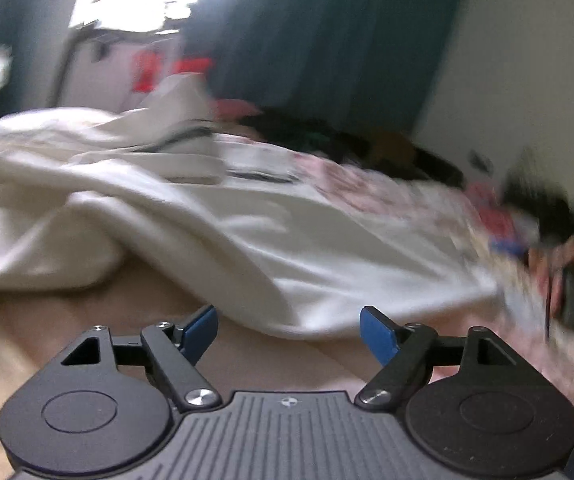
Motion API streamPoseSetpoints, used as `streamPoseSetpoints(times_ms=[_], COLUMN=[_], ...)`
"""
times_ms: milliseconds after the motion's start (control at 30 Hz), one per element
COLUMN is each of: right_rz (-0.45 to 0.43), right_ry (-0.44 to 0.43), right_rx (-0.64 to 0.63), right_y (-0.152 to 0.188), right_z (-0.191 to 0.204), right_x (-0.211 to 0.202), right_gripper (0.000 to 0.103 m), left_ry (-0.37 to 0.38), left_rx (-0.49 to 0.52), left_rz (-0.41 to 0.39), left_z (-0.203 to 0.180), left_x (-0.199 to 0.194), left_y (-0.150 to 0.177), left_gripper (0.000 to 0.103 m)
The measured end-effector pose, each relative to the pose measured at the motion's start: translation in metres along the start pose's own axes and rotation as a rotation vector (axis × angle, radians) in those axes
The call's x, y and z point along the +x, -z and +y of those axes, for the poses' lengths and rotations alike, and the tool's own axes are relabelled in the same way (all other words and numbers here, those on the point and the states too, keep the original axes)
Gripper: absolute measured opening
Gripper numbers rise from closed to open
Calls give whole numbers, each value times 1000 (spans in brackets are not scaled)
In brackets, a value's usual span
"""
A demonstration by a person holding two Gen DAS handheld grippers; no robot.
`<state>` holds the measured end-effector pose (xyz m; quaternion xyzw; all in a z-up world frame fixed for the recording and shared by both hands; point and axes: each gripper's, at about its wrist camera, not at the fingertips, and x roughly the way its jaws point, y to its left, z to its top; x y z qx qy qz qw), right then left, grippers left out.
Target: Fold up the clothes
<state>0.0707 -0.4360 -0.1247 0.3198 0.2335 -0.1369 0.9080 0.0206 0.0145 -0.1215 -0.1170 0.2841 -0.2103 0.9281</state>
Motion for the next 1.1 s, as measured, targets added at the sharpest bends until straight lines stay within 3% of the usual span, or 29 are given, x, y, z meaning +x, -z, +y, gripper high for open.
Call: streamPoseSetpoints(times_ms=[100,233,267,367,433,500,567,700,800,900,967,1100], right_rz=[65,153,168,168,143,111,100,118,131,144,153,143], right_ry=[-22,-33,-16,52,101,146,169,173,193,223,242,251], right_rx=[-77,-160,-156,-143,-137,-120,-88,-39,-117,-191,-236,-195], right_y=[8,19,22,26,25,23,22,23,26,31,34,31], right_z=[11,23,21,12,4,-6,-16,-28,-21,-12,-7,-11], right_x=[15,37,43,51,52,50,50,53,56,59,62,59], right_gripper=[81,81,81,81,81,81,81,80,80,81,82,80], left_ry=[-46,-141,-140,-80,-100,-176,-241,-289,-380,-415,-431,-463], left_rx=[-308,-796,-916,-1195,-1224,-1195,-1177,-1173,-1066,-1029,-1004,-956], left_rz=[-15,-35,-65,-197,-261,-301,-331,-258,-236,-245,-244,-239], left_z=[58,143,163,203,214,220,227,239,235,233,232,238], left_x=[-17,-23,-26,-33,-38,-46,-52,-53,-66,-89,-108,-157], left_y=[-12,5,13,28,23,14,7,-7,-31,-53,-69,-92], left_gripper=[82,76,67,63,62,60,51,32,27,20,10,9])
